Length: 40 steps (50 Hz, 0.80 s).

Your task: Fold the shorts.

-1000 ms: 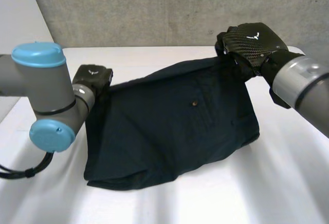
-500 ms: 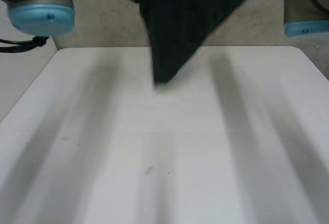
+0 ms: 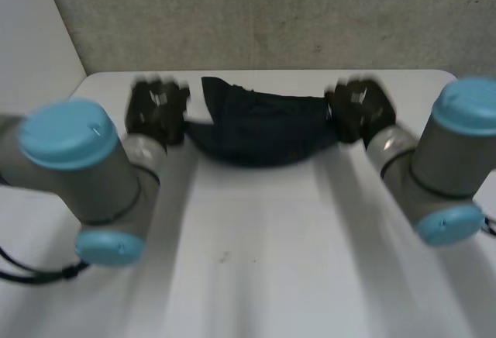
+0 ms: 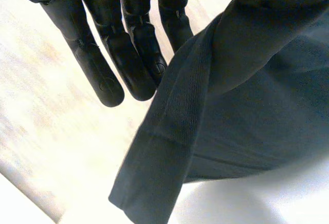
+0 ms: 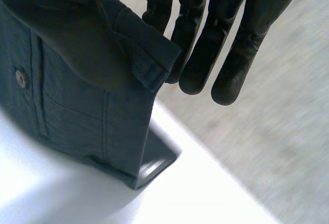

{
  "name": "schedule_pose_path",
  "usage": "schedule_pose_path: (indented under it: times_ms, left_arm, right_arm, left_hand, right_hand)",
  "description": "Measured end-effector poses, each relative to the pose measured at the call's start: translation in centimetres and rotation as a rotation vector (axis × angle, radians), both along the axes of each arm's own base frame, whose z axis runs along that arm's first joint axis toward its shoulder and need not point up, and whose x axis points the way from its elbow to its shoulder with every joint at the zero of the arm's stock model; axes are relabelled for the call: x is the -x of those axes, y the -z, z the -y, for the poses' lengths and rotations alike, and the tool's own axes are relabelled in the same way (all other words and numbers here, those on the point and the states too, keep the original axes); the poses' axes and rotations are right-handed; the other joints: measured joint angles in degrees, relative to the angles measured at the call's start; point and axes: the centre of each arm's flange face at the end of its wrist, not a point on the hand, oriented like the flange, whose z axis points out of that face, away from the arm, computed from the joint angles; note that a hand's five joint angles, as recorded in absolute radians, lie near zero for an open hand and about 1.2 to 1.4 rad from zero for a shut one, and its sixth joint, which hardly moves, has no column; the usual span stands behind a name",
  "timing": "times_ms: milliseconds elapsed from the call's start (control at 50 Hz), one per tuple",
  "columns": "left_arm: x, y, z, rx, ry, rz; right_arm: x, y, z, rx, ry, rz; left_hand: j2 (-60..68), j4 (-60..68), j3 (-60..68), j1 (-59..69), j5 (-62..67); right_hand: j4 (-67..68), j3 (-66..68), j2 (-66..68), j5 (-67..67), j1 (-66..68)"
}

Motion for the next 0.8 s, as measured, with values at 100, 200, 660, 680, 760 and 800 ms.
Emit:
schedule_pose_path:
  times_ms: [100, 200, 660, 680, 760, 800]
  left_arm:
    - [-0.8, 5.1, -1.6, -0.146, 0.007, 0.158]
    - [-1.9, 5.1, -3.7, -0.214, 0.022, 0.269]
    - [-5.5, 5.6, -16.5, -0.497, 0.2, 0.53]
    - [-5.5, 5.6, -16.5, -0.497, 0.2, 0.53]
    - [-5.2, 5.3, -16.7, -0.478, 0.215, 0.533]
    - [-4.8, 4.6, -16.3, -0.439, 0.221, 0.528]
  right_arm:
    - [0.7, 4.8, -2.0, -0.135, -0.036, -0.155]
    - [1.4, 5.9, -4.1, -0.22, -0.064, -0.236]
    - [6.4, 3.6, -12.2, -0.473, -0.198, -0.559]
    - [6.4, 3.6, -12.2, -0.473, -0.198, -0.559]
    - [7.2, 3.7, -12.3, -0.472, -0.189, -0.592]
    - [7.6, 3.6, -12.1, -0.468, -0.176, -0.595]
  left_hand:
    - [0.0, 0.0, 0.0, 0.0, 0.0]
    - [0.0, 0.0, 0.0, 0.0, 0.0]
    - [-11.1, -10.4, -10.9, -9.7, -7.1]
    - [-11.1, -10.4, -10.9, -9.7, -7.1]
    - [-44.3, -43.6, -43.6, -44.9, -39.7]
    - [-55.8, -56.0, -55.1, -53.9, -51.5]
  right_hand:
    - [0.0, 0.0, 0.0, 0.0, 0.0]
    - [0.0, 0.0, 0.0, 0.0, 0.0]
    - [0.0, 0.0, 0.0, 0.0, 0.0]
    - [0.0, 0.0, 0.0, 0.0, 0.0]
    - [0.0, 0.0, 0.0, 0.0, 0.0]
    - [0.0, 0.0, 0.0, 0.0, 0.0]
